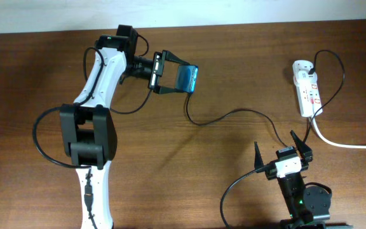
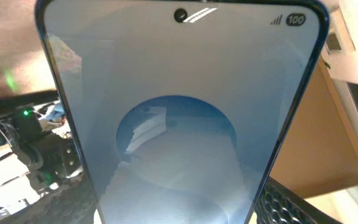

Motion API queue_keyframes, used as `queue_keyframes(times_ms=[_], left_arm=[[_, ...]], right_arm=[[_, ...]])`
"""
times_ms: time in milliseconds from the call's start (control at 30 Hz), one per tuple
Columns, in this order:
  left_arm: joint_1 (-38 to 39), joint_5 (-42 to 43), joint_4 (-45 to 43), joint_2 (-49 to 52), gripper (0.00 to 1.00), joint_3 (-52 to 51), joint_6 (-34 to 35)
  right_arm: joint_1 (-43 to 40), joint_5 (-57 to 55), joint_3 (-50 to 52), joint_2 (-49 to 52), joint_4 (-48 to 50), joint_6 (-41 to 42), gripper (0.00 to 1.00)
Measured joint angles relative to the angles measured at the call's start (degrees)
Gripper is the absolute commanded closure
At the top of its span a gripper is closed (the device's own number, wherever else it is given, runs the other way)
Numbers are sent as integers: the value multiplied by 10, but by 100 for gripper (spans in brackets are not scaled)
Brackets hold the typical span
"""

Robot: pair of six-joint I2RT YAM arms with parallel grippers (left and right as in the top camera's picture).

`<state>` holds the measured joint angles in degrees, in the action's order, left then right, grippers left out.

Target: Plug charger to phone and switch on socket

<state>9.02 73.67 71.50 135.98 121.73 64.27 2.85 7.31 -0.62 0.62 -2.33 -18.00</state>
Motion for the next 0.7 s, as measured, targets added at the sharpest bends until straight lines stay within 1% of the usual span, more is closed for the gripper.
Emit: queue_keyframes(times_ms=[67, 133, 200, 267, 333, 367, 400, 467, 600, 633, 700], left_arm=[[0, -25, 0, 0, 100, 0, 1], [0, -76, 0, 0, 100, 0, 1], [0, -129, 0, 0, 100, 0, 1], [0, -166, -2, 0, 100, 0, 1], [0, -202, -3, 0, 100, 0, -2], [-1, -218, -4, 0, 100, 0, -3], [-3, -243, -4, 0, 100, 0, -5], [-5, -261, -11, 0, 100, 0, -9], [-10, -277, -22, 0, 100, 11, -13], [-12, -277, -21, 0, 100, 18, -13], [-23, -275, -21, 0, 100, 40, -14]], right_arm=[[0, 0, 0, 0, 9, 42, 2], [0, 0, 0, 0, 11, 101, 2], [0, 0, -14, 2, -7, 172, 2], [0, 0, -55, 22, -54, 207, 2], [0, 0, -116, 69, -105, 225, 2], [0, 7, -165, 107, -141, 229, 2], [0, 15, -204, 143, -152, 234, 2], [0, 38, -284, 213, -213, 239, 2], [0, 76, -461, 370, -334, 241, 2], [0, 89, -528, 414, -381, 241, 2], [0, 99, -590, 454, -407, 241, 2]])
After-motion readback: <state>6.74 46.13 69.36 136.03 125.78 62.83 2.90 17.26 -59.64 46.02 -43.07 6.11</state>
